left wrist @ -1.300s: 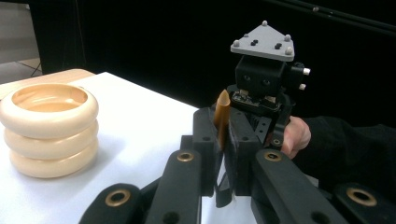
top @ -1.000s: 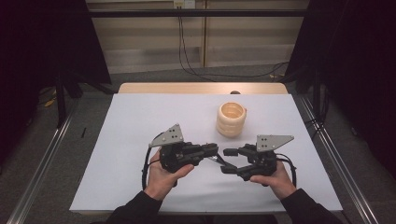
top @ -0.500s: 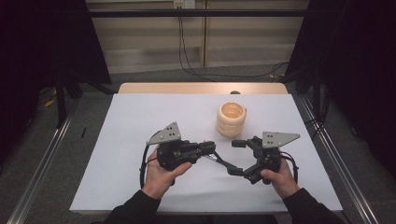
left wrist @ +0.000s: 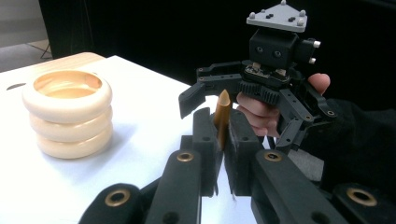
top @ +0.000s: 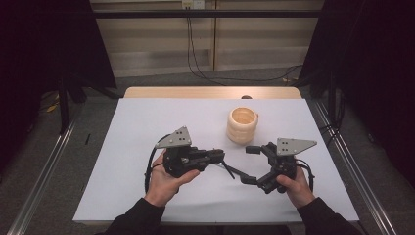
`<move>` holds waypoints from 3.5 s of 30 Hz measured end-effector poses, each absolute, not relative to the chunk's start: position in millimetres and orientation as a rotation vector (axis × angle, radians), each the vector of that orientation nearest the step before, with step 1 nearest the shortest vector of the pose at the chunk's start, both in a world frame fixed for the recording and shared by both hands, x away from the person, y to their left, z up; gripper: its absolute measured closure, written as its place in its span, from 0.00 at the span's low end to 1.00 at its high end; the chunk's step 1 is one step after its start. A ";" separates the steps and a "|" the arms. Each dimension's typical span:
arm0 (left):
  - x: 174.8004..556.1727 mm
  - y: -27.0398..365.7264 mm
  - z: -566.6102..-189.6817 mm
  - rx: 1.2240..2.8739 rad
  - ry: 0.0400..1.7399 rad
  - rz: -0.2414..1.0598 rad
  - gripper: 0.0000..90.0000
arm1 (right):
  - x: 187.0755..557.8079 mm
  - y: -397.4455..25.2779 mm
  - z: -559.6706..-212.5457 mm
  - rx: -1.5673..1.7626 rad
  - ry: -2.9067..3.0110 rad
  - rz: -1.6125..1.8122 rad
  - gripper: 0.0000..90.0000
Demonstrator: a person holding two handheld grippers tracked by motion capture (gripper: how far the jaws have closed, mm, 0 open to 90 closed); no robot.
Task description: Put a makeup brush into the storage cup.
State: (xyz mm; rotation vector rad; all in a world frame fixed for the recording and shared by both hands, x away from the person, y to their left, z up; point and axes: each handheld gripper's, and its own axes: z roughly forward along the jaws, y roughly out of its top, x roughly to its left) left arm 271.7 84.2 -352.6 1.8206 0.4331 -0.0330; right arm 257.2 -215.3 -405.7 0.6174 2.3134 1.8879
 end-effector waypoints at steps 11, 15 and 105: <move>275.6 77.3 -352.2 1.910 0.439 -0.040 0.94 | 253.8 -209.3 -406.1 0.599 2.359 1.804 0.09; 275.6 69.2 -356.5 1.932 0.415 -0.069 0.94 | 254.2 -206.4 -407.4 0.598 2.382 1.790 0.12; 270.4 65.8 -376.4 1.785 0.496 0.140 0.01 | 252.5 -196.1 -407.1 0.566 2.422 1.791 0.92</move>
